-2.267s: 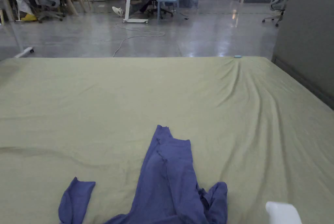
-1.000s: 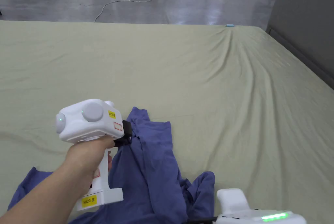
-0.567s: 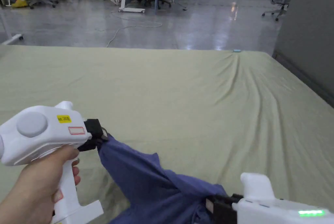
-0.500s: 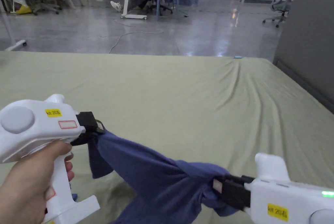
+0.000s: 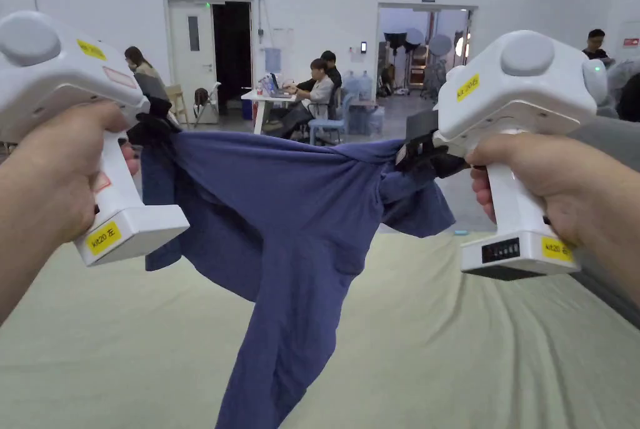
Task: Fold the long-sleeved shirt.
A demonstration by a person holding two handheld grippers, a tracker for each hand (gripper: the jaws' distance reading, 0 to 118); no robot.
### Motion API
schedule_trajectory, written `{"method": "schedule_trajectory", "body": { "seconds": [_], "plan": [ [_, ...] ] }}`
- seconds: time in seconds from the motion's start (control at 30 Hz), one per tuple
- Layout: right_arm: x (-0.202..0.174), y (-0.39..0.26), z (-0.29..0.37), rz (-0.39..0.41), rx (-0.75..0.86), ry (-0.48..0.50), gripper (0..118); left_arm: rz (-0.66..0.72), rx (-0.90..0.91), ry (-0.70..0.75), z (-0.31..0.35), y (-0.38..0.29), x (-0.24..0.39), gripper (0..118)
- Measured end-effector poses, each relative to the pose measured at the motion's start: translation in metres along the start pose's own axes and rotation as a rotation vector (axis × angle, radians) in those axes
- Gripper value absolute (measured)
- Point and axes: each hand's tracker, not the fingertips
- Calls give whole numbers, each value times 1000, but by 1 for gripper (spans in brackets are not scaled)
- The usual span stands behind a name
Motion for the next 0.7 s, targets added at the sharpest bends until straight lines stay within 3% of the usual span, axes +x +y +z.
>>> {"method": "schedule_trajectory", "body": {
  "seconds": [0.23, 0.4, 0.53, 0.7],
  "plan": [
    [-16, 69, -28, -7, 50, -49, 28, -20, 17, 54, -43, 44, 18, 3],
    [-9, 75, -52, -1, 66, -63, 28, -42, 18, 68, -71, 41, 13, 3],
    [15, 38, -102, -4, 6, -69, 28, -69, -48, 99, -105, 4, -10, 3],
    [55, -60, -192, -25, -160, -73, 28, -53, -223, 174, -163, -92, -79, 3]
  ]
}}
